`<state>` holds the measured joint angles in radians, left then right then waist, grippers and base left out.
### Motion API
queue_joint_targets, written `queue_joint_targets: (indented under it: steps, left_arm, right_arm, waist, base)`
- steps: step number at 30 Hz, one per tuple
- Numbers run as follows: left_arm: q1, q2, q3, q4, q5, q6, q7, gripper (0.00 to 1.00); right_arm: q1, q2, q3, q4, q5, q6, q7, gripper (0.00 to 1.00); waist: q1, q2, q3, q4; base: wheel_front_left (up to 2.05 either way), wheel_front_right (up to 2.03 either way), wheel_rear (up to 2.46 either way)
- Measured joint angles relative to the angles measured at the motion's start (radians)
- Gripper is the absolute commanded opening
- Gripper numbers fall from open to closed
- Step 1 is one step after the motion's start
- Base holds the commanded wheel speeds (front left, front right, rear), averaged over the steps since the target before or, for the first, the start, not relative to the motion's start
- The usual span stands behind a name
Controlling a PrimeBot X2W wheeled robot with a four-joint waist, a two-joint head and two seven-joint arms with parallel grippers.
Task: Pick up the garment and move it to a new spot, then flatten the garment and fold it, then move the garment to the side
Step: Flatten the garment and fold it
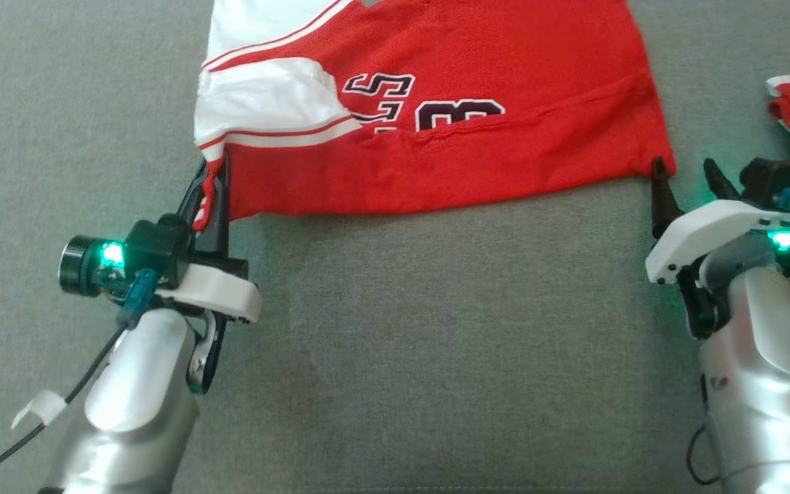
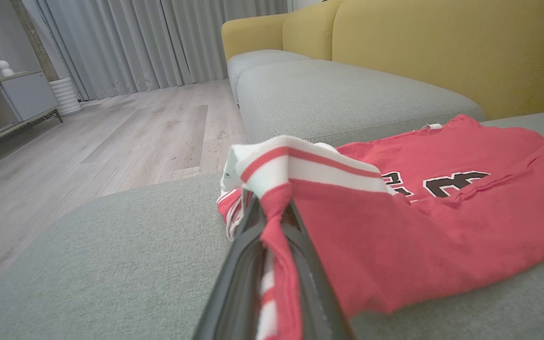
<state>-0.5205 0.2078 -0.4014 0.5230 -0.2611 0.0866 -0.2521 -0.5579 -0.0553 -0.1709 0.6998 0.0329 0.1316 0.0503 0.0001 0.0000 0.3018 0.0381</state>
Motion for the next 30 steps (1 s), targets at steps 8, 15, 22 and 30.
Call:
queue_joint_targets:
  steps: [8,15,22,30]
  left_arm:
    - [-0.002,-0.002,-0.016,-0.014,0.009,-0.005,0.0,0.0]
    - [-0.002,-0.002,-0.016,-0.011,0.009,-0.005,0.0,0.0]
    - [-0.002,0.0,-0.018,0.019,0.009,-0.008,0.0,0.0]
    - [0.028,0.015,-0.019,0.048,0.006,-0.009,0.0,0.0]
  right_arm:
    - [-0.107,-0.002,-0.005,0.142,-0.08,0.0,-0.03,1.0]
    - [-0.16,-0.009,0.012,0.231,-0.105,0.0,-0.058,0.72]
    - [-0.168,-0.005,0.003,0.292,-0.141,0.0,-0.114,0.0]
    - [-0.121,-0.005,-0.043,0.305,-0.175,0.0,-0.151,0.0]
  waist:
    - [0.0,0.0,0.031,0.022]
    - [-0.0001,0.0,0.032,0.017]
    - [0.0,0.0,0.006,0.01]
    - [-0.0001,0.0,-0.052,-0.006]
  base:
    - [0.0,0.0,0.0]
    - [0.0,0.0,0.0]
    - [0.0,0.0,0.0]
    - [0.0,0.0,0.0]
